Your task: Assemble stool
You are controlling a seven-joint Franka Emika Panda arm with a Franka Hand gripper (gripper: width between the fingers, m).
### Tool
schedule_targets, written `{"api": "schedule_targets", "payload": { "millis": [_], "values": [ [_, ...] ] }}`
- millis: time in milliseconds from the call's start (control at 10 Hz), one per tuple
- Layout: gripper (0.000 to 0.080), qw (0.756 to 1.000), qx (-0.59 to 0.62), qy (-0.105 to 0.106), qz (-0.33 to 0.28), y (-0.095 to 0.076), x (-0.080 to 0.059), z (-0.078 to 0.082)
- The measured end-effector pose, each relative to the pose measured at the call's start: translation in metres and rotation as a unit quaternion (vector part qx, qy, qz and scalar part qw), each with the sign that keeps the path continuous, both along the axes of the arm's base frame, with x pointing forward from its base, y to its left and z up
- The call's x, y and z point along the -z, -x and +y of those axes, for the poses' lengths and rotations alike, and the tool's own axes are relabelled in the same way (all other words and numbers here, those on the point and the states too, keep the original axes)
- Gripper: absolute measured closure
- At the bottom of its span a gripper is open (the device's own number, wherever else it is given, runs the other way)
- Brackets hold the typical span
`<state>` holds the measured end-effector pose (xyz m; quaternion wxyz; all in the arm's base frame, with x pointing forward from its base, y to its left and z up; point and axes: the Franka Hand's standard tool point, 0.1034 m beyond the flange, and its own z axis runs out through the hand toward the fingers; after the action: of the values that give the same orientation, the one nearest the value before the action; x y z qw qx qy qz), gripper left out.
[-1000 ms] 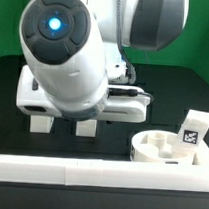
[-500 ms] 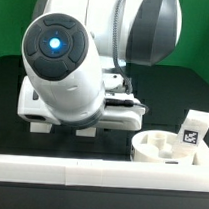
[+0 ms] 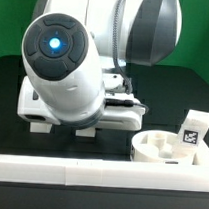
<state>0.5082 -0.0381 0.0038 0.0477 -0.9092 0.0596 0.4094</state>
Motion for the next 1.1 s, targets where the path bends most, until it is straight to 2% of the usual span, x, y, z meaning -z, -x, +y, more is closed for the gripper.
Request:
{"api": "schedule_targets", "payload": {
  "millis": [100,200,400,600,700,900,1000,1100],
  "values": [
    [0.0465,1.0,0.001,0.0,-0.003,-0.003,-0.003,-0.001],
    [0.0465,1.0,0.002,0.0,-0.004,-0.009,-0.013,0.0],
    [0.0465,1.0,0.018,0.017,-0.017,-0.023,-0.041,0.007],
    [0.0464,0.999,0.038,0.03,-0.005,-0.031,-0.082,0.022],
    [0.0464,0.998,0.039,0.031,-0.025,-0.042,-0.095,0.027],
    [0.0462,0.998,0.041,0.033,-0.036,-0.042,-0.089,0.025],
    [0.0462,0.994,0.042,0.039,-0.095,-0.057,-0.088,0.026],
    [0.0462,0.986,0.045,0.045,-0.155,-0.062,-0.091,0.028]
  ]
}}
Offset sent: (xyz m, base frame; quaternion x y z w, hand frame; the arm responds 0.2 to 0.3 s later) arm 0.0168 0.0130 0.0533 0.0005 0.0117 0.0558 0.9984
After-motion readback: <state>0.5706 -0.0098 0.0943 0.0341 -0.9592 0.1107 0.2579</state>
